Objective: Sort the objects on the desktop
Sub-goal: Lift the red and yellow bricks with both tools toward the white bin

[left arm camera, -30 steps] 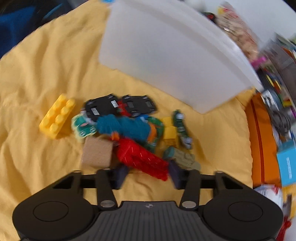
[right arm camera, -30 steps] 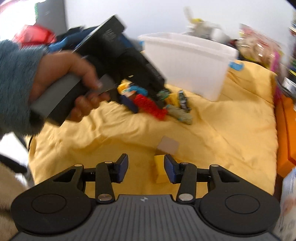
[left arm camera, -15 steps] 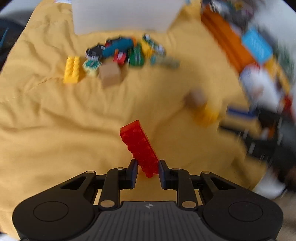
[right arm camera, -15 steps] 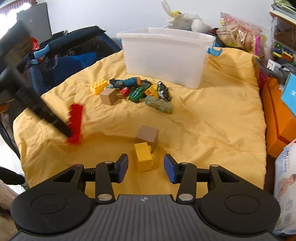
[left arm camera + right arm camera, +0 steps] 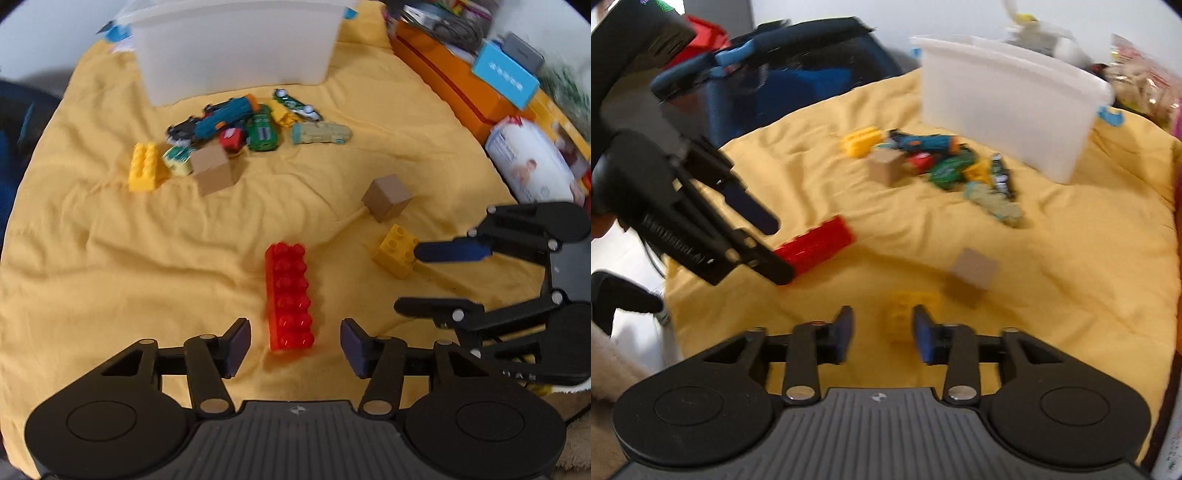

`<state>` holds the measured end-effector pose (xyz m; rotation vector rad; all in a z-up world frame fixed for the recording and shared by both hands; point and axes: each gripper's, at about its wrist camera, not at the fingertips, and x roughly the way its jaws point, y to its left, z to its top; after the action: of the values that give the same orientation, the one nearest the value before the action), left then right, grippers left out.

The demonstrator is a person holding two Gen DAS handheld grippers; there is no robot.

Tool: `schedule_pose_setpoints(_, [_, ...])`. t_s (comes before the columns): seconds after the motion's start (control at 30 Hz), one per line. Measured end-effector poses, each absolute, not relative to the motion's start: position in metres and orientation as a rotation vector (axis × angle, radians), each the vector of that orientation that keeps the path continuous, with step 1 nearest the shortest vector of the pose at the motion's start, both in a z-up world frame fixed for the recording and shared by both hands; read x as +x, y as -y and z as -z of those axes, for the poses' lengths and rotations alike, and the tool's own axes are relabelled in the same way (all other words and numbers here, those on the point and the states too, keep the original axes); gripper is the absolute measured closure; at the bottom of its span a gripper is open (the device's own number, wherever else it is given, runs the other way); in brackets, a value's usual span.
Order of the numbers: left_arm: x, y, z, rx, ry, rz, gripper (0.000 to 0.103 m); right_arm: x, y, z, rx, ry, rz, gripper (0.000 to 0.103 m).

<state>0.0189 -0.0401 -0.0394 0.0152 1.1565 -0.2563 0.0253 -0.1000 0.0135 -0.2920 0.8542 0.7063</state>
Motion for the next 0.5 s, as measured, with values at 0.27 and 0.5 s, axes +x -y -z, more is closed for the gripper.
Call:
schedule_pose_setpoints(0.27, [0.01,0.043,0.043,-0.008,-1.047,0.23,0.046,0.043,0.114,-0.023,-0.192,-0.857,-0.573,0.057])
schedule_pose_setpoints(0.5, [0.012,0.045,0.065,0.013,-1.029,0.233,0.049,0.053,0.104,0.0,-0.207,-0.928,-0.527,0.057])
